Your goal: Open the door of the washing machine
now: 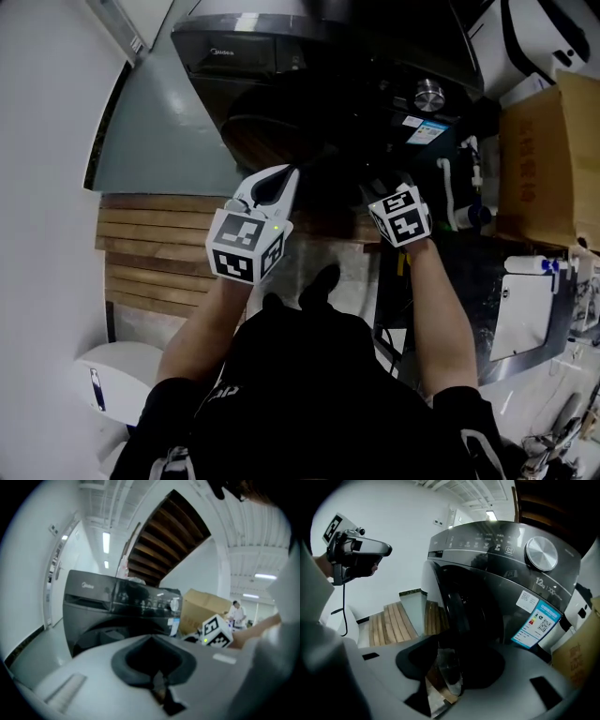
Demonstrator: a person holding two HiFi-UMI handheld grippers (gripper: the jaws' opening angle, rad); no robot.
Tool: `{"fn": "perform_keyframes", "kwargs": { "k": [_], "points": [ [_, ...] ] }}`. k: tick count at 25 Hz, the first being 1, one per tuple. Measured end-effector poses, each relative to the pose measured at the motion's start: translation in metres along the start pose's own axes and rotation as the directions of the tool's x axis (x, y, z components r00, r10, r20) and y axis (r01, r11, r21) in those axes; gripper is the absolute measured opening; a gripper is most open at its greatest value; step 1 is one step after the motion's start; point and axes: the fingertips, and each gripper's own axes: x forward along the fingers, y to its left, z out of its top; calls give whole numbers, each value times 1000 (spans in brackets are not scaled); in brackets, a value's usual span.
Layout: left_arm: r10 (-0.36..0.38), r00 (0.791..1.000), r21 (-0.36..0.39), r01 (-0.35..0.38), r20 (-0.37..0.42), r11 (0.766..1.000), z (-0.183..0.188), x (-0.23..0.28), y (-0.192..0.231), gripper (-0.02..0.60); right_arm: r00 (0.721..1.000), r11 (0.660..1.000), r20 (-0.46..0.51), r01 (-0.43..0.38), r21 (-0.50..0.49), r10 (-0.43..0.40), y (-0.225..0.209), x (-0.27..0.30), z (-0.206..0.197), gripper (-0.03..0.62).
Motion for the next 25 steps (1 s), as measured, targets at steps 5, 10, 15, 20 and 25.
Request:
{"fn": "perform_keyframes", "kwargs": {
  "k": [5,10,15,20,25],
  "points": [
    [-10,1000,-4,10,-12,1000,-20,-38,-7,9,998,997,17,60,44,-61,27,-14,-5,156],
    [-5,1000,-18,5,-30,1000,-41,-79,-5,10,988,982,66,129,135,-138,73,-31,-11,155],
    [-10,999,-6,10,-40,1000,-57,-115,-4,17,982,972,97,139,190,-160,116,-45,-13,146],
    [-21,999,-27,20,-39,999,-69,-139,-6,53,986,967,110,97,235,-126,155,-53,-12,135],
    [-30,999,-45,28,-43,999,-77,-159,-9,77,987,953,138,33,300,-78,196,-60,-6,130]
  ]
}}
